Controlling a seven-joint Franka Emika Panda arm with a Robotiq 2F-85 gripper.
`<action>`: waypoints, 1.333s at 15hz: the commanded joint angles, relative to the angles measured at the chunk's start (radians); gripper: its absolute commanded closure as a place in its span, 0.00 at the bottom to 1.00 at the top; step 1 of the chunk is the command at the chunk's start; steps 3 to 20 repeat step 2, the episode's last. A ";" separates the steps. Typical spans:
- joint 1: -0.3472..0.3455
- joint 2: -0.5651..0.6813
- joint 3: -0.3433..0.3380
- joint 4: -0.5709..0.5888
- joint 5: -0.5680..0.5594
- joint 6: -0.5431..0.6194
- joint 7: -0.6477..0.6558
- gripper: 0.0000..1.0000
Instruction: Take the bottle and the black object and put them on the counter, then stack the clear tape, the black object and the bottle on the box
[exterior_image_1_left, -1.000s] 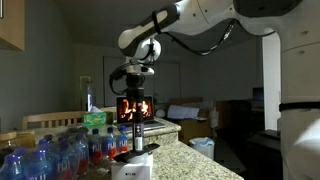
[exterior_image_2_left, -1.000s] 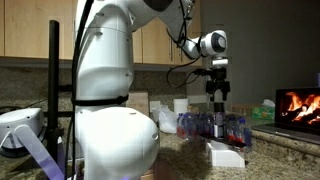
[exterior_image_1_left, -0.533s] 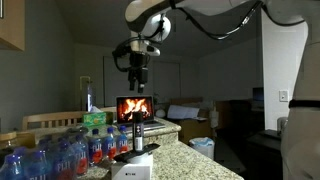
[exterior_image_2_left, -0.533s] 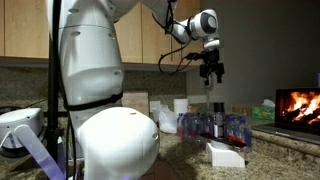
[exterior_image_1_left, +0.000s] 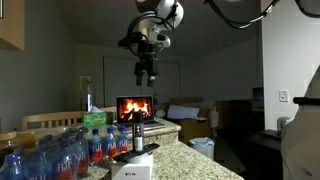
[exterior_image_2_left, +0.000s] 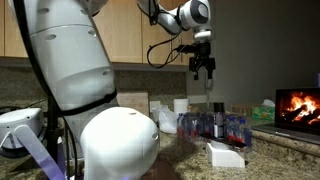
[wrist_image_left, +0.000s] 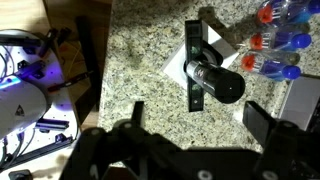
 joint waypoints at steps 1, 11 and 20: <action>-0.021 0.002 0.016 0.002 0.007 -0.003 -0.006 0.00; -0.021 0.002 0.016 0.001 0.007 -0.003 -0.006 0.00; -0.021 0.002 0.016 0.001 0.007 -0.003 -0.006 0.00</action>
